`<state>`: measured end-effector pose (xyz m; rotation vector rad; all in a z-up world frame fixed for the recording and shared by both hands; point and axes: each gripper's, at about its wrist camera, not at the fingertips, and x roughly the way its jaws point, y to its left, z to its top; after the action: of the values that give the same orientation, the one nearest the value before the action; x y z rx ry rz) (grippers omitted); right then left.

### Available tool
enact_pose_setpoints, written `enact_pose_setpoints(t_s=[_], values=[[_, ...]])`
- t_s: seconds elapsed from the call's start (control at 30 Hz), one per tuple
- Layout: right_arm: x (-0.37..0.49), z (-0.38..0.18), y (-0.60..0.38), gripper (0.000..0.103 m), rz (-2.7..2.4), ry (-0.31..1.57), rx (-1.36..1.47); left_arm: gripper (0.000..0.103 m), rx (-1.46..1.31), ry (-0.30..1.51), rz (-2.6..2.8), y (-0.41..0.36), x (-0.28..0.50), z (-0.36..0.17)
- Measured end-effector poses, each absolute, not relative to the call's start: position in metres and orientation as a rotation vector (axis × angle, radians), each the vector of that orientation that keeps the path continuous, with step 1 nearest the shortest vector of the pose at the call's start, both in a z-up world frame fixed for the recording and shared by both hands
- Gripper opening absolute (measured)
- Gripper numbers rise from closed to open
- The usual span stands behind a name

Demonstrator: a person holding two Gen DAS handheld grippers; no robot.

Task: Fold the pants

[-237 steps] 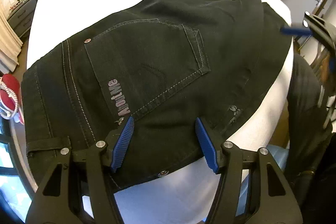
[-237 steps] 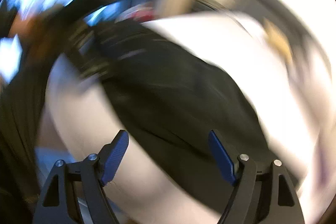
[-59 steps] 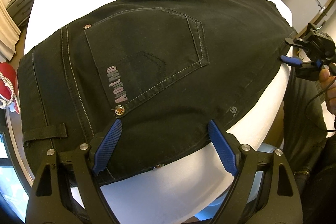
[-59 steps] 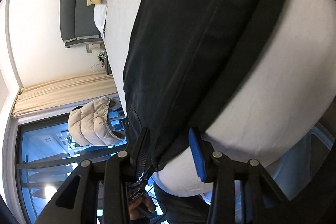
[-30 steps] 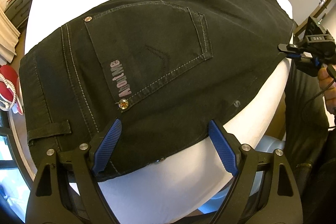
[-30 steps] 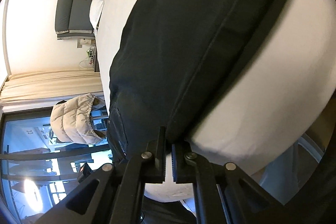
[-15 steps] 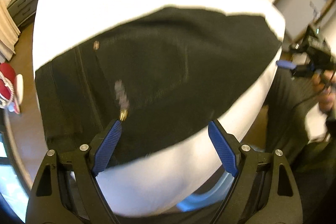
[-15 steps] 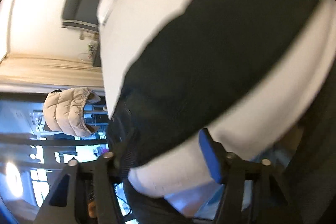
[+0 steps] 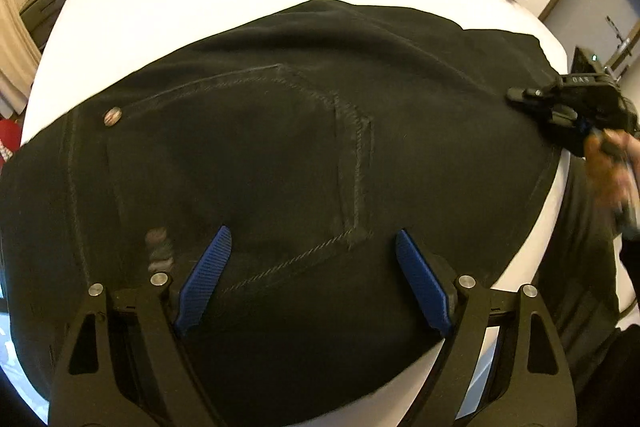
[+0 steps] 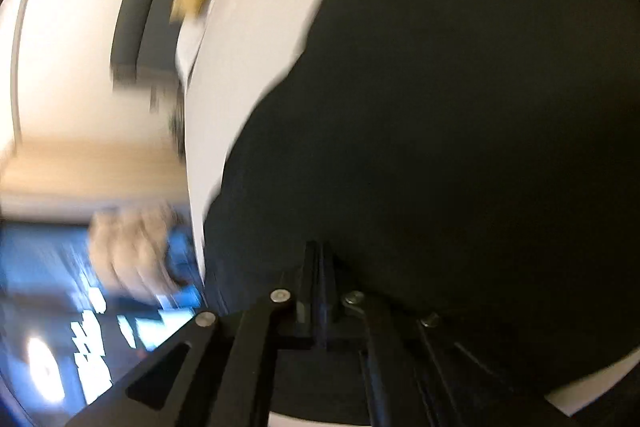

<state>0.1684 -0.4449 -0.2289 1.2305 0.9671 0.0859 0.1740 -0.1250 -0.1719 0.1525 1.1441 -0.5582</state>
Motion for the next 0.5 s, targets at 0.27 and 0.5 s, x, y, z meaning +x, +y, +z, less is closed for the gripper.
enact_pose_setpoints(t_s=[0.27, 0.5], values=[[0.131, -0.168, -0.560, 0.005, -0.332, 0.771, 1.097, 0.084, 0.129, 1.116, -0.543, -0.120, 0.162, -0.175], [0.227, -0.141, -0.385, 0.005, 0.317, 0.925, 0.963, 0.084, 0.121, 1.128, -0.538, -0.107, 0.148, -0.177]])
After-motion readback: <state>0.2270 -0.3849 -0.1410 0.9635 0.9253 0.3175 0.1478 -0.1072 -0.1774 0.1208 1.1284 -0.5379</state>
